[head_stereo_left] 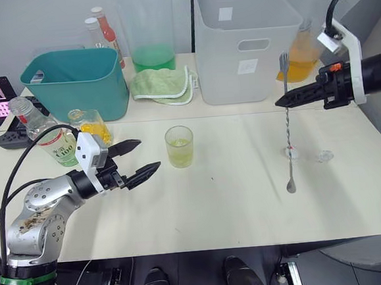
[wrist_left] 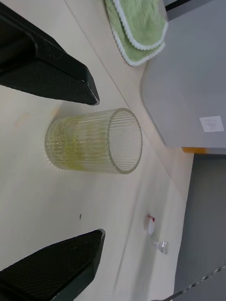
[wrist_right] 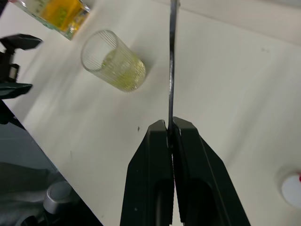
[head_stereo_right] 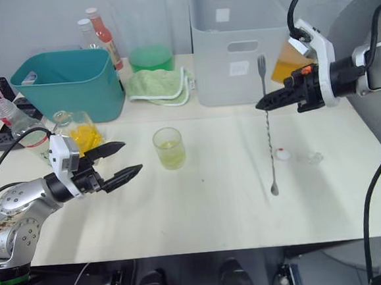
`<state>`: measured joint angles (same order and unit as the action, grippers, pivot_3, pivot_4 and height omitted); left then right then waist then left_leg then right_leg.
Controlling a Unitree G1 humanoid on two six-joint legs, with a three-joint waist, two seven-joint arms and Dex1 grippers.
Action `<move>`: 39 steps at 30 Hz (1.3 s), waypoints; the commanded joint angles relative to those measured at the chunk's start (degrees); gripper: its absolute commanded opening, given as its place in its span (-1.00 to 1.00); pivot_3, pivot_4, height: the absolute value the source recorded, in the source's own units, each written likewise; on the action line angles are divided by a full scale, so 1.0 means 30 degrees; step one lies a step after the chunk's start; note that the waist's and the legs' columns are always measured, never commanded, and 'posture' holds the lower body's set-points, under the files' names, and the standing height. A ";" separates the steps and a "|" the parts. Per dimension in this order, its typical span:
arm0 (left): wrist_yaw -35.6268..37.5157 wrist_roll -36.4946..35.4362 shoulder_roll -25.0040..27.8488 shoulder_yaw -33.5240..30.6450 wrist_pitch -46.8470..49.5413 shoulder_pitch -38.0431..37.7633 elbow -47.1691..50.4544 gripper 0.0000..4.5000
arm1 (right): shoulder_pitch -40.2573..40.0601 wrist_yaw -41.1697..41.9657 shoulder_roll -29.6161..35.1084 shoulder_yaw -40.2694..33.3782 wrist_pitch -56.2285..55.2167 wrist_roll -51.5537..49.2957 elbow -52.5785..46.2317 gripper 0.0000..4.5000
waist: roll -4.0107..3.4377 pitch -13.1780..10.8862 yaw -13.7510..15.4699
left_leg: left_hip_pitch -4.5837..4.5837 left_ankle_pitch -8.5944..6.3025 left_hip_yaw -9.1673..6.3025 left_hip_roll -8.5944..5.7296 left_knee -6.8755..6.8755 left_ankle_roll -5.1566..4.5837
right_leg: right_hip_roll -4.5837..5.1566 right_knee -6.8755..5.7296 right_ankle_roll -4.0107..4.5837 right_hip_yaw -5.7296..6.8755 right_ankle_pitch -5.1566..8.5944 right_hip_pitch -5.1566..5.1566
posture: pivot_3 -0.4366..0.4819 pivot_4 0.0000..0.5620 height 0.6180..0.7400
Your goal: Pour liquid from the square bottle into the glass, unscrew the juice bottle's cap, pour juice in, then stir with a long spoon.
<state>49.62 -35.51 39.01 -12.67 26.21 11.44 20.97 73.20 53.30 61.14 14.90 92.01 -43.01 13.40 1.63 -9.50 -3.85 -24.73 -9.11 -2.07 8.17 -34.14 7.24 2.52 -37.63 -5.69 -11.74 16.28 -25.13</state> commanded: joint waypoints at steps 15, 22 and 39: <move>-0.1230 -0.0411 0.0275 -0.0309 0.0262 -0.2232 0.3246 0.99 | -0.1914 -0.1036 -0.5650 0.4609 -0.4546 0.5382 0.5780 -1.00 | -0.0031 -0.0022 -0.0026 | -0.0003 -0.0001 -0.0001 -0.0004 -0.0041 -0.0003 | -0.0003 -0.0042 -0.0005 0.0000 -0.0004 0.0003 | -0.05 -0.47 0.62; -0.0913 -0.0514 0.0851 -0.0571 0.0498 -0.2980 0.3462 1.00 | -0.1963 -0.0653 -0.7151 0.4132 -0.6239 0.7416 0.8638 -0.41 | -0.0033 -0.0023 0.0143 | -0.0010 0.0000 -0.0001 -0.0005 -0.0044 -0.0002 | -0.0001 -0.0044 -0.0007 0.0001 -0.0005 0.0004 | -0.05 -0.47 0.62; 0.0990 0.0953 0.2058 -0.1928 -0.1252 -0.4584 0.0523 1.00 | -0.4475 0.2526 -0.3438 -0.1567 -1.0362 0.6417 -0.0068 0.99 | -0.0053 -0.0034 0.0243 | 0.0004 -0.0001 0.0000 -0.0006 -0.0032 -0.0002 | -0.0003 -0.0077 -0.0012 0.0001 0.0015 -0.0009 | -0.05 -0.47 0.62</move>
<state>51.46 -33.71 44.37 -16.65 24.38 -1.94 23.07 59.87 60.40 49.03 15.13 64.85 -22.81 17.86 1.47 -9.60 -3.12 -24.72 -9.11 -2.07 8.15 -34.22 7.24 2.52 -37.85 -5.73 -11.74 16.33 -25.18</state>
